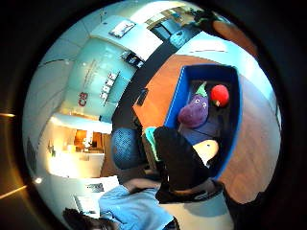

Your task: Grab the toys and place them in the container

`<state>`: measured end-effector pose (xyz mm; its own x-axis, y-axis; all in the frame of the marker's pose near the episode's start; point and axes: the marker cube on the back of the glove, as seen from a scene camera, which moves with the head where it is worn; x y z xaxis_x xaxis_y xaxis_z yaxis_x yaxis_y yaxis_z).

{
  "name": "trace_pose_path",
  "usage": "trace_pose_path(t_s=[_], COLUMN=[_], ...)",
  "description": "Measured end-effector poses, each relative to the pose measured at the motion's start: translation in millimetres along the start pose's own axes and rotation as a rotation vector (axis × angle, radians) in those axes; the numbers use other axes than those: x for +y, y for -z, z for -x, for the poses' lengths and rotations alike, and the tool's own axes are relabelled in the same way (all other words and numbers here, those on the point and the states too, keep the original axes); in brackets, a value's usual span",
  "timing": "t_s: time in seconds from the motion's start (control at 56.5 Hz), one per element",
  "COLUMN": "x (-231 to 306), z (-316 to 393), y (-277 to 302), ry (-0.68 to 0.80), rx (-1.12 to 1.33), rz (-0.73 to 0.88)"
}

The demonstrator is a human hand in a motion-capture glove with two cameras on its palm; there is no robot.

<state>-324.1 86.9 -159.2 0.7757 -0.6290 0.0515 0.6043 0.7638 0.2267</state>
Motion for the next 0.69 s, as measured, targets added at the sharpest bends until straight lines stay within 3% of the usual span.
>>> trace_pose_path(t_s=[0.69], x=[51.1], z=[-82.3], y=[-8.7], ry=[-0.109], rx=[0.135], rz=[-0.001])
